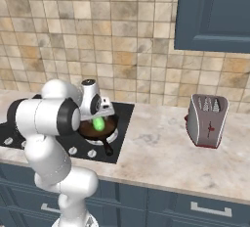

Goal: Place both pans onto different burners. Then place the corn and the chicken drumstick on different pans.

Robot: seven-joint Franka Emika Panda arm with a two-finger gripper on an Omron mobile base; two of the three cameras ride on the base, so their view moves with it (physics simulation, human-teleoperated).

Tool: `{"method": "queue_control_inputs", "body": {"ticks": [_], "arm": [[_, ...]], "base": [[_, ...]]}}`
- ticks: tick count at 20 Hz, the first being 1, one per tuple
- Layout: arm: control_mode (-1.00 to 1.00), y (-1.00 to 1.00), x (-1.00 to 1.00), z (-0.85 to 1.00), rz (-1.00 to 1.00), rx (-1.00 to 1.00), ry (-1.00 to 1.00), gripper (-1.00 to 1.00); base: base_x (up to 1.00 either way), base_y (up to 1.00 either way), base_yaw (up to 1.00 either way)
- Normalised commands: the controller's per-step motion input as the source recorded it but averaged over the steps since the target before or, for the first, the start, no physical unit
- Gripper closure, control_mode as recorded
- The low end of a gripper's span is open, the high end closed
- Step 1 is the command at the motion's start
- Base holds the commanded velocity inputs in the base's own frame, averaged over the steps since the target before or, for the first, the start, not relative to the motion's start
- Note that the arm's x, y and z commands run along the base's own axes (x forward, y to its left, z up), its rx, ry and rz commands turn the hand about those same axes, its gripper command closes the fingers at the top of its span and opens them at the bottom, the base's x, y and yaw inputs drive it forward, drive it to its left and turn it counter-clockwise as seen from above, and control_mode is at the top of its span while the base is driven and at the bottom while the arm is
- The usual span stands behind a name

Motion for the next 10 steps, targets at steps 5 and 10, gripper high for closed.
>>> {"method": "queue_control_inputs", "body": {"ticks": [5,10], "arm": [[-1.0,-0.04,0.0,0.52,-0.04,0.07,0.0,-1.0],[-1.0,-0.03,-0.19,0.6,-0.08,0.02,0.0,-1.0]], "base": [[0.0,0.0,0.0],[0.0,0.0,0.0]]}}
